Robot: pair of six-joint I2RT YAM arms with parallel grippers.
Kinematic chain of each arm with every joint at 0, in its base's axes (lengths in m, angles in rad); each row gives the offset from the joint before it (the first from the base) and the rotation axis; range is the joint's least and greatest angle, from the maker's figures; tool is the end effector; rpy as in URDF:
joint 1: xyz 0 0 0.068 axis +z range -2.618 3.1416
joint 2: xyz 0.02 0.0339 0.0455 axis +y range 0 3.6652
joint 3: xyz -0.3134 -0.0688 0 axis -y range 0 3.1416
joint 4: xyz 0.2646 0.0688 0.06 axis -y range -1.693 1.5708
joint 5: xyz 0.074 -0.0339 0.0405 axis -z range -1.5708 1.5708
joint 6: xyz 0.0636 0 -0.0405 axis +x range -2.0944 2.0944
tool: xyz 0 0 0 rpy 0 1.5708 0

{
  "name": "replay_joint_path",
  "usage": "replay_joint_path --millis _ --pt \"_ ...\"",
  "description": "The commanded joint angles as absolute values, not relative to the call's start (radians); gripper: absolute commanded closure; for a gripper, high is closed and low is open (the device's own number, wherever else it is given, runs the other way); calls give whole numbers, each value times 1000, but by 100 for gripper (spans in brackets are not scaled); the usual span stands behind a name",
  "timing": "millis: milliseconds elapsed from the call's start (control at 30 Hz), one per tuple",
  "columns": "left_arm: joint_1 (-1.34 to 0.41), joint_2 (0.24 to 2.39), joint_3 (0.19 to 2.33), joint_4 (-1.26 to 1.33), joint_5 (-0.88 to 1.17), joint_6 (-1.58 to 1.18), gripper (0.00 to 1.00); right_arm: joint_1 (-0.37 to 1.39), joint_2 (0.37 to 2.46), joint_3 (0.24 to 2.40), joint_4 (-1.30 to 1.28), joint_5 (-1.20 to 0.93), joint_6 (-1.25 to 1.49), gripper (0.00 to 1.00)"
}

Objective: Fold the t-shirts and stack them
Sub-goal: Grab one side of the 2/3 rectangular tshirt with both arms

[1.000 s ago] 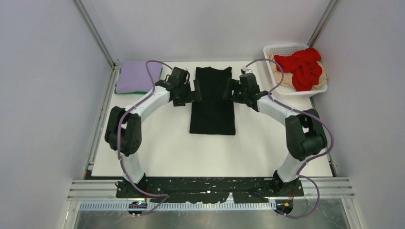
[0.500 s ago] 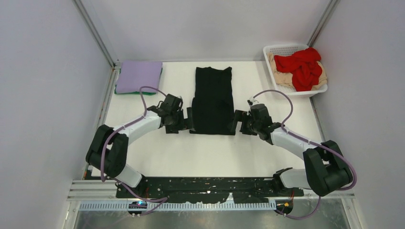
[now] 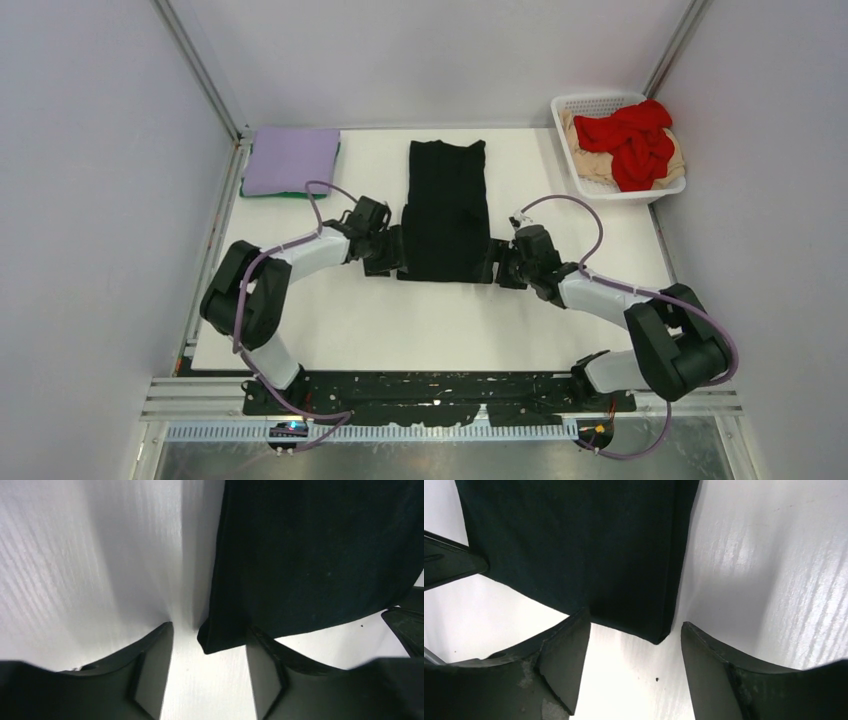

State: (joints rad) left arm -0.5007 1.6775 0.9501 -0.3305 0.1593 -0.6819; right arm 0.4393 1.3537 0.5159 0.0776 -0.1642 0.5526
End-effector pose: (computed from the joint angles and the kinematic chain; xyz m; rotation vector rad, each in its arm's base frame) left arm 0.3092 -0.1807 0.1748 -0.1911 2.7381 -0.5830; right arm 0.2429 0.1256 0.1688 0.0517 2.4204 0.6691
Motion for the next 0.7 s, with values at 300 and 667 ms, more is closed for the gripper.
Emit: replay_joint_path --millis 300,667 --pt "-554 1759 972 -341 180 -681 100 480 1458 500 160 -93 612 65" --pt "-575 1714 891 -350 156 -690 100 503 1435 411 114 -89 634 95"
